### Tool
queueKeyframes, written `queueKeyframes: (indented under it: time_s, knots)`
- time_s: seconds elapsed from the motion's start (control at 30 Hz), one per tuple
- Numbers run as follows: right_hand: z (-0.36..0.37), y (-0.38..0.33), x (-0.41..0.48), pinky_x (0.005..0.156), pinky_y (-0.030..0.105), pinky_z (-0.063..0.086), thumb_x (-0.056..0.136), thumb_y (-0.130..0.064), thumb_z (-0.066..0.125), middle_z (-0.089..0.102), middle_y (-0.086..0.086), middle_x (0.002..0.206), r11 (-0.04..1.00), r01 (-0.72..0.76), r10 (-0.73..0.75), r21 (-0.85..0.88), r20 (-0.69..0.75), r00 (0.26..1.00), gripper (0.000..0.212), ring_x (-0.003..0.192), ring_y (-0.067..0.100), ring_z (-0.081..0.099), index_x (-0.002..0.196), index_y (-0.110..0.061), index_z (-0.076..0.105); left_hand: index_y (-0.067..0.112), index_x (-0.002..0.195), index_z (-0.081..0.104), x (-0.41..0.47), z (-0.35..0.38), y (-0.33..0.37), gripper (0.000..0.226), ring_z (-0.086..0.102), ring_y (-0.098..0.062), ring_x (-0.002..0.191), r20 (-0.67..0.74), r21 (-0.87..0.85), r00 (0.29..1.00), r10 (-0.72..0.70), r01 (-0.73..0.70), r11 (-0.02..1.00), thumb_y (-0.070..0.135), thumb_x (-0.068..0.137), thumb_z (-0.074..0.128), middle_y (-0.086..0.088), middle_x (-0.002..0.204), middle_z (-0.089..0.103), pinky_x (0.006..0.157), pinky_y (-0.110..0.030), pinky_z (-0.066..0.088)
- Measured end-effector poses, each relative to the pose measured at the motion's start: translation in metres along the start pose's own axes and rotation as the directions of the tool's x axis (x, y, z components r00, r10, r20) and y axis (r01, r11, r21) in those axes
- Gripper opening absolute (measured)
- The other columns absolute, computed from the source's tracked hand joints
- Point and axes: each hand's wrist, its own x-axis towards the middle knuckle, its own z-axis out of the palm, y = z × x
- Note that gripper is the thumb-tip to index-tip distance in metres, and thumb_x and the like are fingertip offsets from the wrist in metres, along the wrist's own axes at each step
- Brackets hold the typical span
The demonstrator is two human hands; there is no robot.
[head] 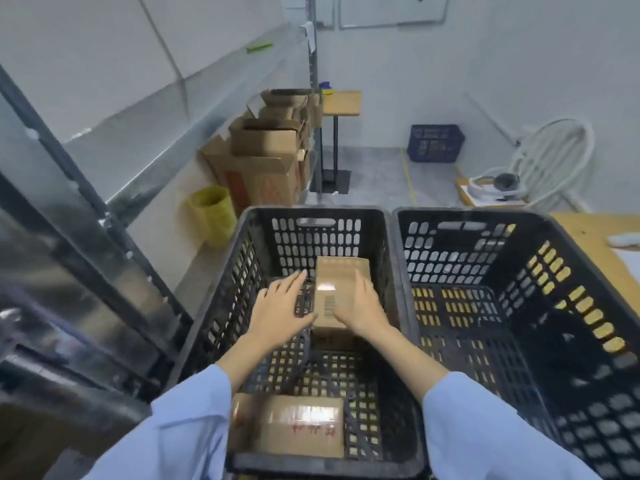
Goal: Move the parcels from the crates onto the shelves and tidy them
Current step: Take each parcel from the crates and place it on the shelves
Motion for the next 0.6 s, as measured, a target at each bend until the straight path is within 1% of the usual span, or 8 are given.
queueKeyframes:
  time_s: [0.13,0.27,0.33,0.4,0.43,0.5,0.6]
  knots:
    - [0.013,0.0,0.014,0.107,0.053,0.042,0.062,-0.03,0.089,0.031,0.005,0.152,0.998,-0.057,0.057,-0.017,-0.037,0.998,0.117,0.141,0.026,0.033,0.153,-0.022,0.016,0.028,0.156,0.015,0.021,0.03,-0.012,0.093,0.026,-0.017,0.144,0.078,-0.063,0.996,0.039,-0.034,0.997,0.069,0.082,0.056,0.006,0.16,0.025,0.114,-0.04,0.025]
    - [0.033,0.004,0.027,0.107,0.05,0.042,0.06,-0.036,0.09,0.037,0.004,0.149,0.991,-0.128,0.126,-0.029,-0.054,0.991,0.118,0.137,0.025,0.039,0.152,-0.024,0.017,0.029,0.156,0.017,0.033,0.055,-0.023,0.099,0.027,-0.016,0.143,0.129,-0.166,0.99,0.053,-0.031,0.986,0.072,0.076,0.058,0.007,0.16,0.025,0.113,-0.041,0.025]
    - [0.041,0.013,0.031,0.102,0.049,0.046,0.058,-0.043,0.087,0.039,0.002,0.147,0.984,-0.179,0.178,-0.005,-0.08,0.981,0.113,0.134,0.024,0.043,0.149,-0.025,0.022,0.027,0.154,0.022,0.039,0.065,-0.027,0.105,0.032,-0.018,0.141,0.125,-0.239,0.99,0.06,-0.029,0.971,0.08,0.068,0.05,0.006,0.158,0.03,0.111,-0.043,0.028]
    - [0.044,0.017,0.029,0.101,0.049,0.047,0.059,-0.047,0.085,0.039,0.003,0.148,0.978,-0.21,0.209,-0.006,-0.079,0.975,0.112,0.132,0.025,0.044,0.148,-0.024,0.022,0.025,0.154,0.026,0.043,0.073,-0.028,0.109,0.035,-0.019,0.139,0.114,-0.292,0.992,0.059,-0.023,0.956,0.083,0.063,0.044,0.005,0.156,0.033,0.111,-0.044,0.031]
    - [0.044,0.017,0.025,0.101,0.048,0.046,0.059,-0.049,0.085,0.037,0.004,0.15,0.977,-0.214,0.212,-0.021,-0.077,0.974,0.114,0.132,0.025,0.044,0.15,-0.023,0.021,0.025,0.153,0.027,0.045,0.077,-0.027,0.11,0.036,-0.018,0.139,0.111,-0.31,0.992,0.055,-0.019,0.951,0.083,0.063,0.047,0.006,0.156,0.034,0.111,-0.044,0.031]
    - [0.042,0.019,0.02,0.103,0.048,0.043,0.059,-0.048,0.088,0.033,0.004,0.152,0.975,-0.218,0.214,-0.047,-0.076,0.974,0.121,0.135,0.025,0.039,0.153,-0.021,0.017,0.024,0.153,0.027,0.048,0.083,-0.025,0.107,0.035,-0.017,0.139,0.109,-0.33,0.992,0.062,-0.023,0.944,0.078,0.066,0.061,0.007,0.156,0.033,0.112,-0.043,0.03]
    - [0.042,0.026,0.019,0.108,0.046,0.039,0.061,-0.034,0.09,0.032,0.004,0.153,0.969,-0.245,0.238,-0.032,-0.139,0.961,0.117,0.139,0.024,0.034,0.153,-0.018,0.02,0.025,0.154,0.024,0.047,0.092,-0.029,0.105,0.031,-0.019,0.141,0.135,-0.306,0.986,0.101,-0.056,0.95,0.065,0.07,0.071,0.006,0.159,0.028,0.112,-0.043,0.027]
